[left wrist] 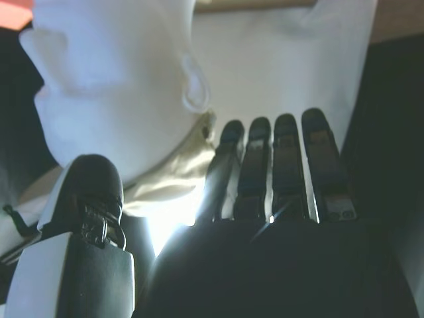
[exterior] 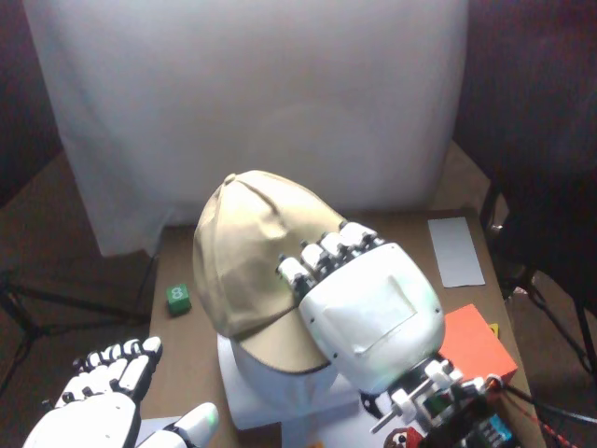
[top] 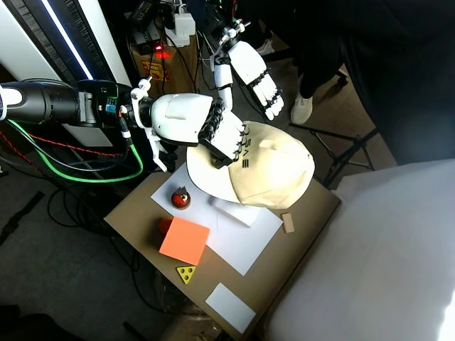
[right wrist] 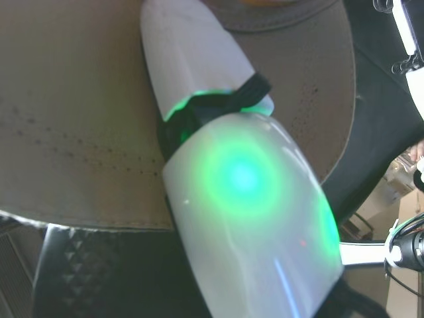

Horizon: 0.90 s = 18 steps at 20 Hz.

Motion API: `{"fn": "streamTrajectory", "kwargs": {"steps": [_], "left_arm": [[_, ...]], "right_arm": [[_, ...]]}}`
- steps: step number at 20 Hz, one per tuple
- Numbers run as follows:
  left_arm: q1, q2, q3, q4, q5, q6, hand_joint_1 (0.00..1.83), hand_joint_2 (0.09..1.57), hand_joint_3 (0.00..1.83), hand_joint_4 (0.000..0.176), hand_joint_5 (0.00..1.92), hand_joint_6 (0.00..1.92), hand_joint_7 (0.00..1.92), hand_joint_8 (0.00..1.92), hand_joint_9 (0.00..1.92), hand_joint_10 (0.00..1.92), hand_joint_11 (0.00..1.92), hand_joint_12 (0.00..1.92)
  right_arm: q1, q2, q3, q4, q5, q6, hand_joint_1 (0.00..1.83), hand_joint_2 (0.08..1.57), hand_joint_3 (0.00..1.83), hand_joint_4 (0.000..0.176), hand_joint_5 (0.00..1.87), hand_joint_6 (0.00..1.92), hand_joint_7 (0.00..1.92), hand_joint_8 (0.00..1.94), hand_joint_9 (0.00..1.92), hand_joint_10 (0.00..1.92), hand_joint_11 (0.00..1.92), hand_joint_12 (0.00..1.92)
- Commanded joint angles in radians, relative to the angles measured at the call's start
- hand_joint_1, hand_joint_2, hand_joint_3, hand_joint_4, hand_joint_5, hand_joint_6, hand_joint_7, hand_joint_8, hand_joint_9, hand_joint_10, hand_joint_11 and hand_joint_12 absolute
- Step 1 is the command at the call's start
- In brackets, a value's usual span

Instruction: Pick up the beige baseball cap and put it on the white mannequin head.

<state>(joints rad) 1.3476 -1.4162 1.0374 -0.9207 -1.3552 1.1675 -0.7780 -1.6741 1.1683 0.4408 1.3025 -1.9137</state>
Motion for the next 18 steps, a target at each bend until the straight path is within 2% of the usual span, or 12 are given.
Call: {"fn": "streamTrajectory", "kwargs": {"steps": [1, 6, 7, 8, 9, 10, 17, 18], "left_arm": [[0.000, 0.002, 0.003, 0.039, -0.105, -0.013, 0.00, 1.20, 0.00, 0.000, 0.06, 0.01, 0.03, 0.01, 0.01, 0.00, 0.05, 0.03], [0.004, 0.002, 0.007, 0.041, -0.104, -0.015, 0.00, 1.20, 0.00, 0.000, 0.06, 0.01, 0.03, 0.00, 0.01, 0.00, 0.03, 0.03], [0.005, 0.001, 0.008, 0.041, -0.104, -0.015, 0.00, 1.20, 0.00, 0.000, 0.05, 0.00, 0.01, 0.00, 0.01, 0.00, 0.03, 0.03], [0.006, 0.001, 0.009, 0.041, -0.104, -0.015, 0.00, 1.20, 0.00, 0.000, 0.05, 0.00, 0.01, 0.00, 0.00, 0.00, 0.02, 0.03], [0.006, 0.000, 0.011, 0.041, -0.104, -0.015, 0.00, 1.20, 0.00, 0.000, 0.04, 0.00, 0.00, 0.00, 0.00, 0.00, 0.02, 0.03], [0.007, 0.000, 0.013, 0.041, -0.104, -0.015, 0.00, 1.20, 0.00, 0.000, 0.04, 0.00, 0.00, 0.00, 0.00, 0.00, 0.02, 0.03], [0.009, -0.002, 0.017, 0.037, -0.104, -0.014, 0.00, 1.20, 0.00, 0.000, 0.02, 0.00, 0.00, 0.00, 0.00, 0.00, 0.00, 0.02], [0.009, -0.002, 0.017, 0.037, -0.104, -0.014, 0.00, 1.20, 0.00, 0.000, 0.02, 0.00, 0.00, 0.00, 0.00, 0.00, 0.00, 0.02]], "right_arm": [[-0.002, -0.001, -0.009, -0.053, 0.070, -0.012, 1.37, 1.14, 0.00, 0.000, 0.85, 1.04, 0.93, 1.00, 0.88, 1.40, 0.85, 1.44], [-0.016, 0.000, -0.029, -0.041, 0.041, -0.035, 1.37, 1.15, 0.00, 0.000, 0.84, 1.04, 0.94, 1.00, 0.87, 1.42, 0.85, 1.44], [-0.020, 0.000, -0.032, -0.041, 0.040, -0.048, 1.46, 1.14, 0.00, 0.000, 0.85, 0.95, 0.94, 0.94, 0.86, 1.31, 0.85, 1.62], [-0.026, -0.005, -0.031, -0.041, 0.041, -0.072, 1.48, 1.13, 0.00, 0.000, 0.85, 0.93, 0.94, 0.93, 0.86, 1.29, 0.84, 1.66], [-0.033, -0.011, -0.029, -0.041, 0.041, -0.094, 1.39, 1.14, 0.00, 0.000, 0.85, 1.00, 0.95, 0.97, 0.87, 1.38, 0.84, 1.51], [-0.037, -0.013, -0.029, -0.041, 0.041, -0.098, 1.38, 1.14, 0.00, 0.000, 0.84, 1.03, 0.95, 0.98, 0.87, 1.41, 0.84, 1.46], [-0.031, -0.016, -0.020, -0.041, 0.039, -0.081, 1.37, 1.14, 0.00, 0.000, 0.85, 1.03, 0.96, 0.97, 0.87, 1.43, 0.86, 1.45], [-0.032, -0.015, -0.020, -0.041, 0.039, -0.081, 1.37, 1.15, 0.00, 0.000, 0.83, 1.05, 0.93, 1.02, 0.85, 1.44, 0.86, 1.44]]}}
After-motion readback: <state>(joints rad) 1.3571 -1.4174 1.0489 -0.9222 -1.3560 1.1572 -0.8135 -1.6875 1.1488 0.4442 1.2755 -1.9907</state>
